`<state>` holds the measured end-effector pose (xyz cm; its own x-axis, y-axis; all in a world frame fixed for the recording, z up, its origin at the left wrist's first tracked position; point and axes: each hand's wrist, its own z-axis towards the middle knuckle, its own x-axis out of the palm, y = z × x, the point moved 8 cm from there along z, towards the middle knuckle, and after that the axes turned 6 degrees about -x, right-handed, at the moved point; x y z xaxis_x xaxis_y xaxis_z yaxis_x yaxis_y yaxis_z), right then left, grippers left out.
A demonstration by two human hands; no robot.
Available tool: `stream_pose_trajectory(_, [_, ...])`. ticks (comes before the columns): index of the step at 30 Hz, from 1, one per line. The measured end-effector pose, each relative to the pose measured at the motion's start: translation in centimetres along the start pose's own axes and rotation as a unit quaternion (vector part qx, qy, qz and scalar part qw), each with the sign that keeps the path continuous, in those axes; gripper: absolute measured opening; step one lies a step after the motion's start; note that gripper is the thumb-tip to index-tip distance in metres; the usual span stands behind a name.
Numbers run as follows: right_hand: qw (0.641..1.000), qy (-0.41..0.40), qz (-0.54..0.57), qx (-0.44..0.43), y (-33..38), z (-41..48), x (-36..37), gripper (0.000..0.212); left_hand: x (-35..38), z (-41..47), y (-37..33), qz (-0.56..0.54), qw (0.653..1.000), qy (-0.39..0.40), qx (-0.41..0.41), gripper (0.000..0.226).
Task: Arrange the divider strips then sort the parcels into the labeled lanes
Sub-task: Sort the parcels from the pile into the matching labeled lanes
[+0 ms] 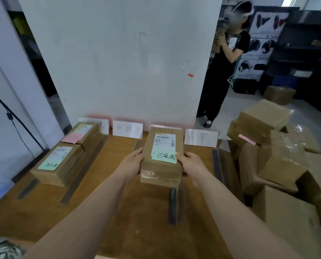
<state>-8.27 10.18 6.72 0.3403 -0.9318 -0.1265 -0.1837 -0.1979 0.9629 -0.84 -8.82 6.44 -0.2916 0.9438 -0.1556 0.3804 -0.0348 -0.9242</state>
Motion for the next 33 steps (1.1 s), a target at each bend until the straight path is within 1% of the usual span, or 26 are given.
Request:
stream_pose_trajectory(3, [1.000, 0.010, 0.000, 0.016, -0.8, 3.7, 1.1, 0.025, -0.9, 3.4, 0.5, -0.021, 0.999, -0.019, -0.020, 0.031])
stream_pose_trajectory(5, [1.000, 0.012, -0.003, 0.025, -1.4, 6.3, 1.7, 0.026, -0.9, 5.5, 0.7, -0.024, 0.999, -0.015, -0.032, 0.031])
stream_pose_trajectory(9, [0.999, 0.004, -0.024, 0.035, -2.8, 10.9, 2.2, 0.029, -0.6, 9.6, 1.8, -0.017, 0.998, -0.009, -0.062, 0.044])
stream_pose_trajectory(15, [0.998, -0.009, -0.044, 0.054, -5.1, 15.6, 3.0, 0.032, 0.2, 14.6, 3.4, -0.013, 0.995, -0.006, -0.098, 0.053])
stream_pose_trajectory(19, [0.996, -0.025, -0.048, 0.072, -6.8, 17.7, 3.4, 0.034, 0.4, 17.4, 4.1, 0.024, 0.994, -0.003, -0.107, 0.054])
stream_pose_trajectory(23, [0.995, -0.048, -0.043, 0.078, -8.5, 19.6, 3.7, 0.036, 0.5, 19.7, 4.9, 0.032, 0.993, 0.001, -0.110, 0.055])
stream_pose_trajectory(33, [0.993, -0.067, -0.053, 0.082, -10.9, 21.7, 4.4, 0.039, 1.0, 22.4, 6.9, 0.008, 0.991, -0.011, -0.130, 0.053])
